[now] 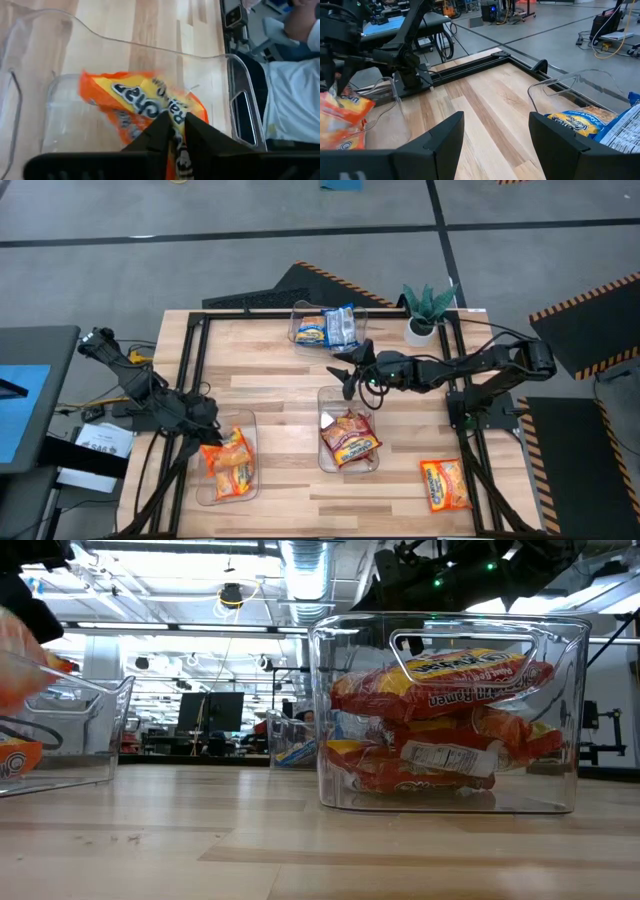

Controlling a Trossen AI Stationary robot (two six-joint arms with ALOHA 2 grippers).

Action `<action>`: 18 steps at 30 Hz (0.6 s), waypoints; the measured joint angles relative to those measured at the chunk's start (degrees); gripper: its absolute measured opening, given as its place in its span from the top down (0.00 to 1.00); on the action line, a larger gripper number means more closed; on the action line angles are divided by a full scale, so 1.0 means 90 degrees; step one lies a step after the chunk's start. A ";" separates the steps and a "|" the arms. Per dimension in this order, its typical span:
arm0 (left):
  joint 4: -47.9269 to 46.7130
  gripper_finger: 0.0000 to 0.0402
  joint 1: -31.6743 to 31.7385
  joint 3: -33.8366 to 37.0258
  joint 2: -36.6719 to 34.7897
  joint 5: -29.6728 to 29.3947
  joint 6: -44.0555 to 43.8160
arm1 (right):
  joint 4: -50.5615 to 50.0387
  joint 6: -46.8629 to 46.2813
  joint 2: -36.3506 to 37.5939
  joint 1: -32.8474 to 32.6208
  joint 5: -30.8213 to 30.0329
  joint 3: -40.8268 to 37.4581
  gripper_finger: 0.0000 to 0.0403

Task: Sort Maruchan noodles
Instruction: Put the top orange noodle pack into the left transparent bin, then put the orange noodle pack into the left transparent bin

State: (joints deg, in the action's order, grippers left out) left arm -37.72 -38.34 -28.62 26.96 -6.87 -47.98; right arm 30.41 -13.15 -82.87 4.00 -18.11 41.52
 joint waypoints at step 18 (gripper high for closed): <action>0.2024 0.55 0.0867 0.0000 0.0001 -0.3318 0.4300 | -0.0015 0.0233 0.0219 0.0076 0.0000 0.0000 0.38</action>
State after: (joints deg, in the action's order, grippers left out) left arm -19.50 -30.54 -28.62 26.97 -36.73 -9.28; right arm 30.28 -11.05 -80.90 4.69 -18.11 41.52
